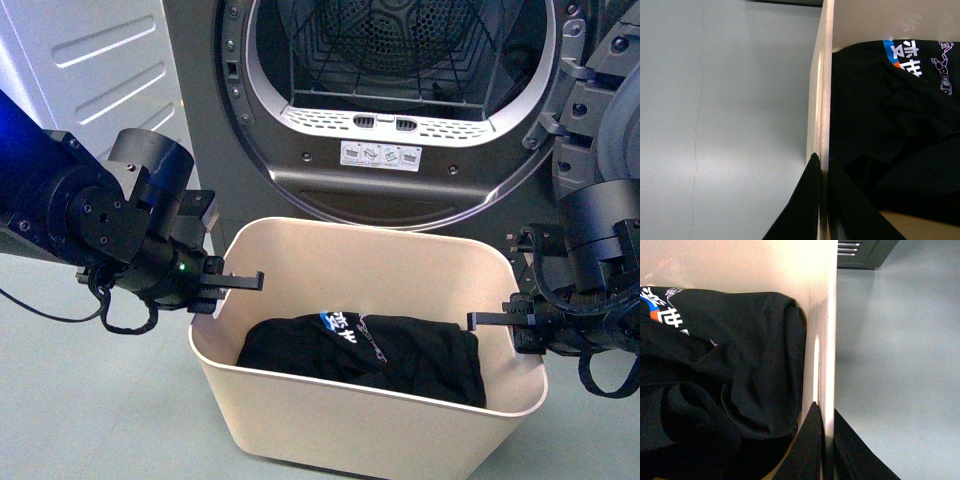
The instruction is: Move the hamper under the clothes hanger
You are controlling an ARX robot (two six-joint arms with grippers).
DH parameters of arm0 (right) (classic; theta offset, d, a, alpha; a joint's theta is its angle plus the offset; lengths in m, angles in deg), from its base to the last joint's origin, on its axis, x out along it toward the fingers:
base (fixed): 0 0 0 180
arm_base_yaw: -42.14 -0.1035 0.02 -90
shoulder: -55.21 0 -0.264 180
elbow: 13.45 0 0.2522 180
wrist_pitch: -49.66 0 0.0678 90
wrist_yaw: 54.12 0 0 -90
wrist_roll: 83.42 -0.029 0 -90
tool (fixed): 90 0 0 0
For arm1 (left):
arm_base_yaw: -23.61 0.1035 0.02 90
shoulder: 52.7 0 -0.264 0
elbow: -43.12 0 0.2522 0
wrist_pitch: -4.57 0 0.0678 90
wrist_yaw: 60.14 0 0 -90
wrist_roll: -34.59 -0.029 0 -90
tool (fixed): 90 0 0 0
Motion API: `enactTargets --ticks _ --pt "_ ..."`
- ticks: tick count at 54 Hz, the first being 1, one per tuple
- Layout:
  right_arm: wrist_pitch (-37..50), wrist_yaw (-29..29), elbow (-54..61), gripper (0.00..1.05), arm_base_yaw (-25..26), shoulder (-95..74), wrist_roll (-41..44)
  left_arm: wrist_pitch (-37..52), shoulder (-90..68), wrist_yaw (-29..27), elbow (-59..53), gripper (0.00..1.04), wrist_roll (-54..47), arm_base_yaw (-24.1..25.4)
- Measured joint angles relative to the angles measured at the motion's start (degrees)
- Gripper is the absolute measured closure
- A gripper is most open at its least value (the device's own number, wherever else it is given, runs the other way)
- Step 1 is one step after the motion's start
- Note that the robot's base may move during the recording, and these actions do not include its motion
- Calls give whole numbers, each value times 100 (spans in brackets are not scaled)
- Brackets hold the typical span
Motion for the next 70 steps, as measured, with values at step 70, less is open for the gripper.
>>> enactTargets --ticks 70 --pt "7 -17 0 102 -13 31 4 24 24 -11 -11 101 -7 39"
